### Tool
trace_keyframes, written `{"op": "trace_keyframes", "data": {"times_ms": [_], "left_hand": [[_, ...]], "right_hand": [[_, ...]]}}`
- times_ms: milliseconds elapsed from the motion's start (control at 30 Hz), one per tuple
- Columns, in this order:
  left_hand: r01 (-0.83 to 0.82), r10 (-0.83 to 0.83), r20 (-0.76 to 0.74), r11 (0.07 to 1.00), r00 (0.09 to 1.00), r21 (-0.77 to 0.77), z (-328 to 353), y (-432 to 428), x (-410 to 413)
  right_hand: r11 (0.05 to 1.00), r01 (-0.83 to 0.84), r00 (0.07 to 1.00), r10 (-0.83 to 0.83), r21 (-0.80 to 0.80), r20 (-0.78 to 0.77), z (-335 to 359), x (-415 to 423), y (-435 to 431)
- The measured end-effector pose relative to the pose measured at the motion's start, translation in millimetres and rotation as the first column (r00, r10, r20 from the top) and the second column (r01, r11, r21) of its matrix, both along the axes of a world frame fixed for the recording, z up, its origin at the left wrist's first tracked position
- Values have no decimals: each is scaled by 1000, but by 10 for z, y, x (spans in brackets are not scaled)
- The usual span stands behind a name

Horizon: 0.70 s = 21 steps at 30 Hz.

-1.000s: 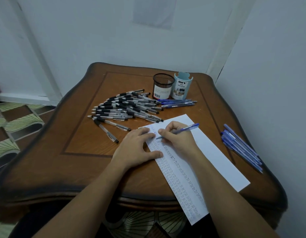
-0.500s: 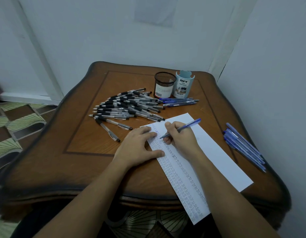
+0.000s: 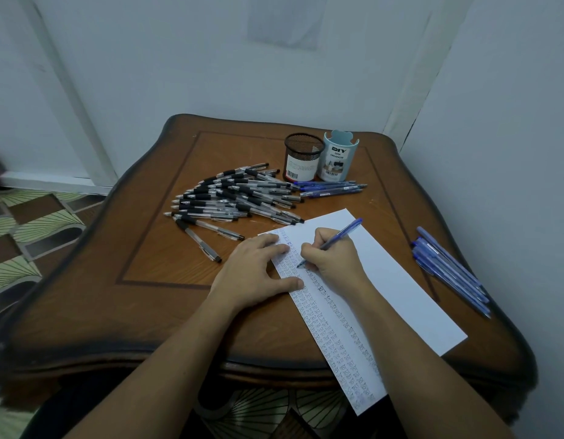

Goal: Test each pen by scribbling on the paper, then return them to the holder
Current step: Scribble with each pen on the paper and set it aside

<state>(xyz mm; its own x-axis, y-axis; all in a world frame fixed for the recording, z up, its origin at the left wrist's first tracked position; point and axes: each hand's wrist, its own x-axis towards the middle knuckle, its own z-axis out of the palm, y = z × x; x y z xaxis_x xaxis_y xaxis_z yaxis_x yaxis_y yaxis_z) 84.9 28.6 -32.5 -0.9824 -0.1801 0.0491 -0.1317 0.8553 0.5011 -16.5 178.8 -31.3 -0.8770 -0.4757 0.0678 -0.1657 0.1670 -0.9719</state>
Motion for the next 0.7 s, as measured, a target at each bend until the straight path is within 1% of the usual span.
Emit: {"op": "trace_keyframes", "data": {"times_ms": [367, 600, 700], "left_hand": [[-4, 4, -5, 1000, 1000, 10, 19, 18, 8], [-6, 6, 6, 1000, 1000, 10, 32, 22, 4], [-11, 11, 0, 1000, 1000, 15, 27, 19, 8]], "right_hand": [[1000, -22, 999, 22, 19, -26, 49, 24, 6], [1000, 1, 998, 1, 24, -68, 73, 57, 12], [1000, -9, 998, 11, 29, -60, 69, 52, 12]]}}
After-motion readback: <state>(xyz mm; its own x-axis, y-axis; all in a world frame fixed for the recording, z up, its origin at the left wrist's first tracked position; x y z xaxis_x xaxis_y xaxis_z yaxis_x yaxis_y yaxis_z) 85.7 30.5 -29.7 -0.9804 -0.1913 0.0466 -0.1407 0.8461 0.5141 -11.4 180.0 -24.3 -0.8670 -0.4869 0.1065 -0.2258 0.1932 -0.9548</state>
